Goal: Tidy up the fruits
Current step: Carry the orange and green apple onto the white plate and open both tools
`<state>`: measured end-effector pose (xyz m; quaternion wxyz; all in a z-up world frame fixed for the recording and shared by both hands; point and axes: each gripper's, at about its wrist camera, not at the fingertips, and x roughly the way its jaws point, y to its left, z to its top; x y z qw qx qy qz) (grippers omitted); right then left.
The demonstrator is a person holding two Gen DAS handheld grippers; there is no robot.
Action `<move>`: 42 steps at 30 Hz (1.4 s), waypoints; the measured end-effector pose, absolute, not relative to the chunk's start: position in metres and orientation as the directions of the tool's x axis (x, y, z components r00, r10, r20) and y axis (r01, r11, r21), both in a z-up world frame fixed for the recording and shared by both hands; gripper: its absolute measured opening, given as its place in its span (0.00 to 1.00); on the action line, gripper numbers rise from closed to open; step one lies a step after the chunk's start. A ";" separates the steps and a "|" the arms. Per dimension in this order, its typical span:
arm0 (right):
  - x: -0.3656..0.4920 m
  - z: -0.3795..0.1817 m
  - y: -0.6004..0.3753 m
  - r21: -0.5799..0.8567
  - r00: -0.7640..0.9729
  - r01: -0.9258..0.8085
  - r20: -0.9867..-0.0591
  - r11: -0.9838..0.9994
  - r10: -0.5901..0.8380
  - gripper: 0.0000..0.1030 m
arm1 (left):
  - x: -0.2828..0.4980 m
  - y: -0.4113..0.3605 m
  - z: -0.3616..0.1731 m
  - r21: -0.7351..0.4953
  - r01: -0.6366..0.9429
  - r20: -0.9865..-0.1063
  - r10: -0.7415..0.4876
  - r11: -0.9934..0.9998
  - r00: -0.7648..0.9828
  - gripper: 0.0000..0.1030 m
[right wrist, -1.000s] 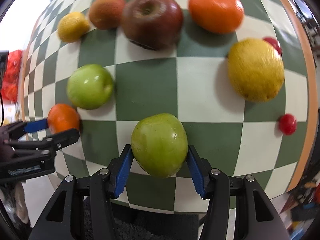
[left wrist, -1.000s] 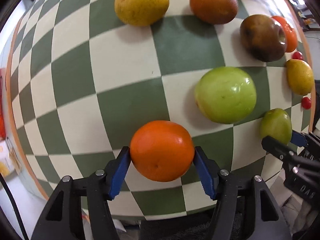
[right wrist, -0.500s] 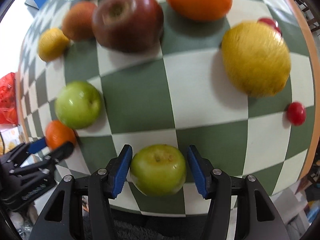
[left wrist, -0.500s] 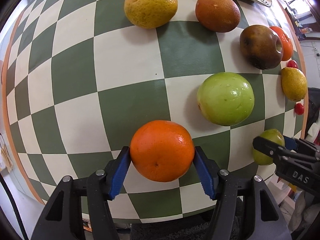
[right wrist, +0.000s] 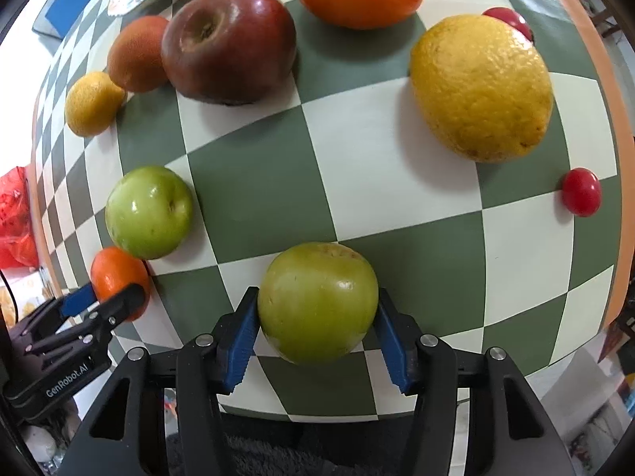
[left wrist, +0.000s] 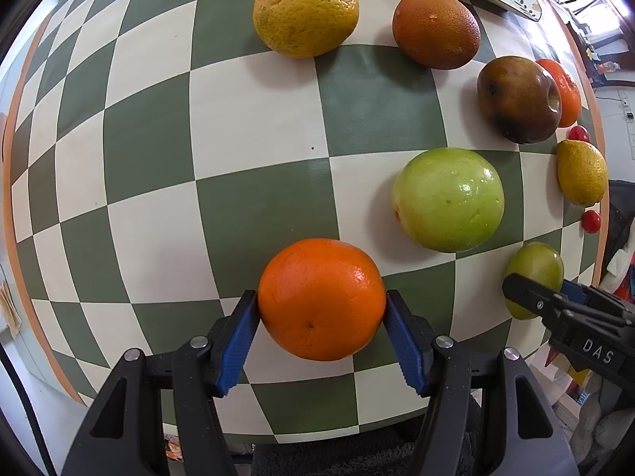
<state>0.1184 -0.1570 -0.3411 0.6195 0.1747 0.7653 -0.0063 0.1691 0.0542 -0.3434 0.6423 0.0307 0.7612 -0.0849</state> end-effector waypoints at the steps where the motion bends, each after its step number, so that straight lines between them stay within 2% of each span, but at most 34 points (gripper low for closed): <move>1: 0.120 -0.342 -0.159 0.206 -0.172 0.270 -0.951 0.940 0.258 0.56 | 0.170 0.052 -0.341 -0.094 0.154 -0.982 -0.067 0.984 -0.174 0.59; 5: 0.110 -0.340 -0.143 0.219 -0.167 0.290 -0.947 0.931 0.275 0.56 | 0.171 0.062 -0.319 -0.145 0.127 -0.979 -0.123 0.981 -0.165 0.59; 10: 0.116 -0.302 -0.146 0.286 -0.070 0.277 -0.946 0.917 0.317 0.56 | 0.195 0.063 -0.256 -0.214 0.112 -0.975 -0.206 0.970 -0.080 0.59; 14: 0.149 -0.263 -0.155 0.344 0.031 0.243 -0.937 0.907 0.348 0.56 | 0.244 0.052 -0.212 -0.272 0.087 -0.962 -0.272 0.958 -0.014 0.59; 17: 0.190 -0.231 -0.175 0.367 0.086 0.196 -0.930 0.909 0.357 0.56 | 0.297 0.027 -0.199 -0.299 0.043 -0.954 -0.300 0.953 0.004 0.59; 20: 0.242 -0.218 -0.187 0.353 0.117 0.144 -0.934 0.925 0.338 0.56 | 0.350 0.007 -0.207 -0.289 -0.008 -0.957 -0.289 0.957 0.001 0.59; 24: 0.325 -0.221 -0.196 0.318 0.115 0.079 -0.944 0.945 0.309 0.56 | 0.416 -0.012 -0.250 -0.306 -0.089 -0.948 -0.313 0.948 -0.067 0.59; 29: 0.415 -0.261 -0.187 0.275 0.086 -0.008 -0.958 0.962 0.274 0.56 | 0.467 -0.021 -0.293 -0.338 -0.188 -0.919 -0.367 0.922 -0.146 0.59; 35: 0.467 -0.310 -0.171 0.249 0.024 -0.101 -0.967 0.963 0.252 0.56 | 0.490 -0.021 -0.317 -0.343 -0.242 -0.903 -0.389 0.908 -0.180 0.59; 42: 0.484 -0.331 -0.166 0.271 -0.011 -0.147 -0.962 0.951 0.272 0.57 | 0.494 -0.019 -0.317 -0.343 -0.267 -0.898 -0.398 0.901 -0.190 0.60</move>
